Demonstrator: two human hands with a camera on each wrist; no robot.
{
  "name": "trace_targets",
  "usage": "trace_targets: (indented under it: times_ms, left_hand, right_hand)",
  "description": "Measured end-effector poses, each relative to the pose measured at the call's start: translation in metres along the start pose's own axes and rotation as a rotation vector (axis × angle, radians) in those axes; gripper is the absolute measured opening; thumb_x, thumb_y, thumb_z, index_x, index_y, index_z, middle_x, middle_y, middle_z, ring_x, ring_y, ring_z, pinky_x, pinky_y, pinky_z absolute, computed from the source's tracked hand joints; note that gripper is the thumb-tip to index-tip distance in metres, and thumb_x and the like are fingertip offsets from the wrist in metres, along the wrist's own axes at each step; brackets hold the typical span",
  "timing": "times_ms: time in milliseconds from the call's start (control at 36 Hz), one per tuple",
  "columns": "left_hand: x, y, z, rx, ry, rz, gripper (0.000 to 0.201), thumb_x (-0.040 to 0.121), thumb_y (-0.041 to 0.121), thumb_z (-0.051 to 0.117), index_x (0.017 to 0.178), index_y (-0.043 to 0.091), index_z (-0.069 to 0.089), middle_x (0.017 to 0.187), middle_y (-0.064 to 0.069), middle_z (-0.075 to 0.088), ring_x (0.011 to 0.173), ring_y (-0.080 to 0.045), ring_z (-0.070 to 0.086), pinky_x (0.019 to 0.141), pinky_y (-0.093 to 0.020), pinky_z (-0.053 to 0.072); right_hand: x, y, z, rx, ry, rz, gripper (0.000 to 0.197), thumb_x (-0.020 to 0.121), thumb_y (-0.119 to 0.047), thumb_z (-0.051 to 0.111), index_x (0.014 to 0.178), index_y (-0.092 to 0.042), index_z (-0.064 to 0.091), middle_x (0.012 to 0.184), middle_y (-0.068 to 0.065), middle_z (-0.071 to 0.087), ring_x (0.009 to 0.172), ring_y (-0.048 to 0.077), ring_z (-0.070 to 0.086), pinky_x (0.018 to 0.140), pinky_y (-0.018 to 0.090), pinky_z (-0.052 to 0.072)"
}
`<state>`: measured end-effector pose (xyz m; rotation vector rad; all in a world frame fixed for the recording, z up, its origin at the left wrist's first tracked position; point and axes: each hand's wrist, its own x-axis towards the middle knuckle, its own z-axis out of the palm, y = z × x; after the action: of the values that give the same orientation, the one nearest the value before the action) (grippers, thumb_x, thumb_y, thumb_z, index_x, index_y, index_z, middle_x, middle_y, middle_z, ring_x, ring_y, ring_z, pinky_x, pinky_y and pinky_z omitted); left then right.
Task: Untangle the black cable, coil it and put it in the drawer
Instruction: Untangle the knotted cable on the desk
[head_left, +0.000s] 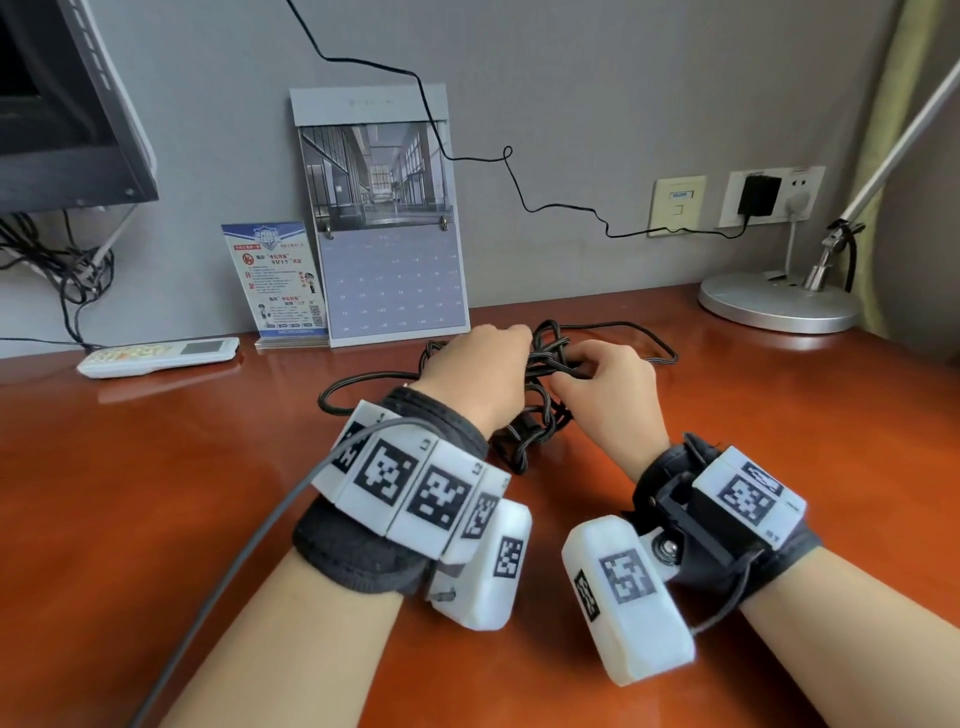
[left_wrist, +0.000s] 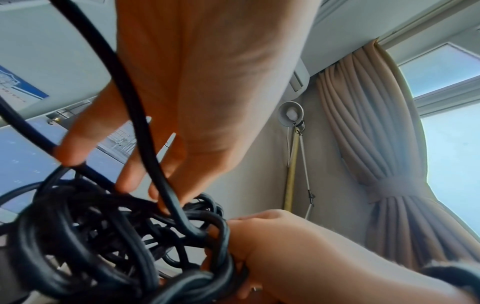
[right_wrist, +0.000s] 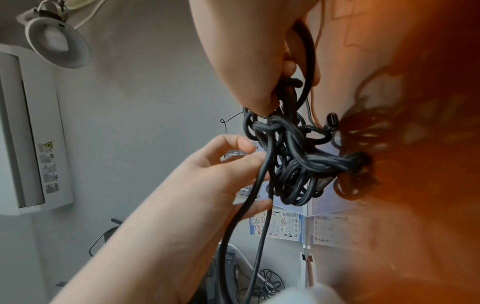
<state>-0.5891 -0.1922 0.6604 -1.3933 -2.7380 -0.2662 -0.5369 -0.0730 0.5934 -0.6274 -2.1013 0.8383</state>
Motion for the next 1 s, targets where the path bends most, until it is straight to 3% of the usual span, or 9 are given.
trace_targets:
  times_ms: [167, 250, 389, 500, 556, 722, 806, 861, 1000]
  left_hand:
    - [0.0, -0.002, 0.0, 0.043, -0.046, 0.006, 0.012, 0.09, 0.003, 0.042, 0.094, 0.014, 0.046, 0.106, -0.007, 0.058, 0.096, -0.027, 0.054, 0.083, -0.04, 0.049]
    - [0.001, -0.003, 0.001, 0.054, -0.019, 0.015, 0.012, 0.091, 0.006, 0.047, 0.093, 0.017, 0.045, 0.102, -0.006, 0.059, 0.093, -0.026, 0.054, 0.074, -0.037, 0.045]
    - [0.003, -0.004, 0.002, 0.058, -0.004, 0.03, 0.015, 0.089, 0.004, 0.047, 0.093, 0.018, 0.044, 0.097, -0.005, 0.056, 0.084, -0.026, 0.05, 0.069, -0.035, 0.039]
    - [0.003, -0.009, 0.0, 0.013, 0.046, 0.036, 0.016, 0.091, 0.006, 0.044, 0.097, 0.021, 0.046, 0.101, 0.001, 0.055, 0.089, -0.022, 0.052, 0.069, -0.032, 0.036]
    - [0.004, -0.015, -0.003, 0.03, 0.074, -0.006, 0.018, 0.093, 0.006, 0.042, 0.105, 0.019, 0.048, 0.108, -0.001, 0.049, 0.093, -0.021, 0.048, 0.073, -0.033, 0.036]
    - [0.002, -0.028, -0.008, 0.094, -0.132, -0.148, 0.022, 0.093, 0.012, 0.044, 0.113, 0.017, 0.052, 0.111, -0.002, 0.055, 0.091, -0.019, 0.053, 0.075, -0.031, 0.043]
    - [0.001, -0.033, -0.012, 0.149, -0.086, -0.163, 0.017, 0.093, 0.012, 0.044, 0.099, 0.023, 0.056, 0.108, 0.003, 0.059, 0.093, -0.019, 0.049, 0.077, -0.033, 0.036]
    - [0.0, -0.042, -0.018, 0.14, -0.051, -0.219, 0.016, 0.091, 0.013, 0.048, 0.094, 0.022, 0.061, 0.105, 0.001, 0.063, 0.092, -0.022, 0.054, 0.08, -0.035, 0.043]
    - [-0.009, -0.087, -0.04, 0.092, 0.114, -0.505, 0.027, 0.087, 0.013, 0.05, 0.111, 0.005, 0.059, 0.117, -0.019, 0.06, 0.108, -0.036, 0.056, 0.094, -0.042, 0.046]
  right_hand:
    - [0.001, 0.001, 0.001, 0.007, 0.009, -0.01, 0.014, 0.081, -0.014, 0.064, 0.093, -0.014, 0.07, 0.075, -0.007, 0.062, 0.072, 0.01, 0.058, 0.061, 0.015, 0.041]
    - [0.001, 0.002, 0.0, 0.012, 0.001, 0.012, 0.013, 0.08, -0.014, 0.064, 0.092, -0.013, 0.071, 0.075, -0.007, 0.062, 0.077, 0.013, 0.06, 0.071, 0.026, 0.047]
    - [0.0, 0.003, 0.0, 0.029, -0.011, 0.023, 0.011, 0.081, -0.013, 0.063, 0.09, -0.016, 0.069, 0.074, -0.01, 0.059, 0.076, 0.01, 0.058, 0.069, 0.021, 0.043]
    - [0.001, 0.006, 0.001, 0.028, -0.005, 0.034, 0.014, 0.08, -0.015, 0.064, 0.092, -0.015, 0.07, 0.076, -0.007, 0.063, 0.077, 0.013, 0.06, 0.07, 0.024, 0.045]
    - [0.002, 0.008, 0.002, 0.043, -0.008, 0.045, 0.014, 0.08, -0.016, 0.064, 0.094, -0.015, 0.07, 0.075, -0.007, 0.063, 0.074, 0.012, 0.059, 0.069, 0.024, 0.045]
    - [0.002, 0.007, 0.003, 0.059, -0.019, 0.041, 0.016, 0.081, -0.017, 0.066, 0.095, -0.015, 0.07, 0.08, -0.004, 0.066, 0.077, 0.013, 0.061, 0.072, 0.027, 0.05]
    - [0.002, 0.01, 0.002, 0.079, -0.03, 0.098, 0.013, 0.082, -0.016, 0.065, 0.095, -0.013, 0.068, 0.082, -0.002, 0.066, 0.077, 0.02, 0.065, 0.074, 0.038, 0.056]
    - [0.003, 0.013, 0.001, 0.085, -0.031, 0.147, 0.011, 0.083, -0.015, 0.066, 0.094, -0.013, 0.068, 0.081, -0.001, 0.065, 0.078, 0.021, 0.065, 0.077, 0.04, 0.056]
    - [0.007, 0.019, 0.001, 0.077, -0.007, 0.211, 0.021, 0.085, -0.017, 0.066, 0.105, -0.01, 0.068, 0.097, 0.004, 0.068, 0.091, 0.023, 0.065, 0.085, 0.039, 0.054]
